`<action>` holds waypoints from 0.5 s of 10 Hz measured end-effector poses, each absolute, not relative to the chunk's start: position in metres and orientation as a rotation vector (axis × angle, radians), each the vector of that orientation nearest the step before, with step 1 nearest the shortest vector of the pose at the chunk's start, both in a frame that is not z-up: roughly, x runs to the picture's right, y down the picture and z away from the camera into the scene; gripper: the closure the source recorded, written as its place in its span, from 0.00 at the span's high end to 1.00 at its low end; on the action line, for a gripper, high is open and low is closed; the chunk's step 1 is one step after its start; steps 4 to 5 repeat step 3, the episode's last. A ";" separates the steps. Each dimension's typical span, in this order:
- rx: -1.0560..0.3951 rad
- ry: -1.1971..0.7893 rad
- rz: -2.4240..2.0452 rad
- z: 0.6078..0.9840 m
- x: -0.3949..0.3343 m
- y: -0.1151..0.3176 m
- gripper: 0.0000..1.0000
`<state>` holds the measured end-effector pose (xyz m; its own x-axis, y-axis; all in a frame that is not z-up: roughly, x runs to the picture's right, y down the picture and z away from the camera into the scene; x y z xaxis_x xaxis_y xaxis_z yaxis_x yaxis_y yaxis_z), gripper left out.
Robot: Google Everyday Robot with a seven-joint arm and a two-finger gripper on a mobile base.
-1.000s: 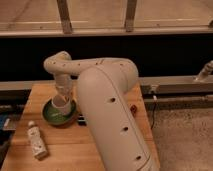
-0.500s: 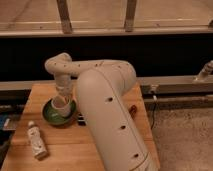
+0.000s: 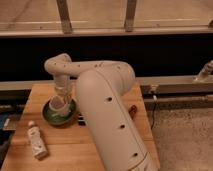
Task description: Place the ceramic cup in the ceramic bowl
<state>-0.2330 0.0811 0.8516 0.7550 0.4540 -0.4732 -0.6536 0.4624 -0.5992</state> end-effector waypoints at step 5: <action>-0.843 0.251 0.701 0.850 -0.232 0.079 0.79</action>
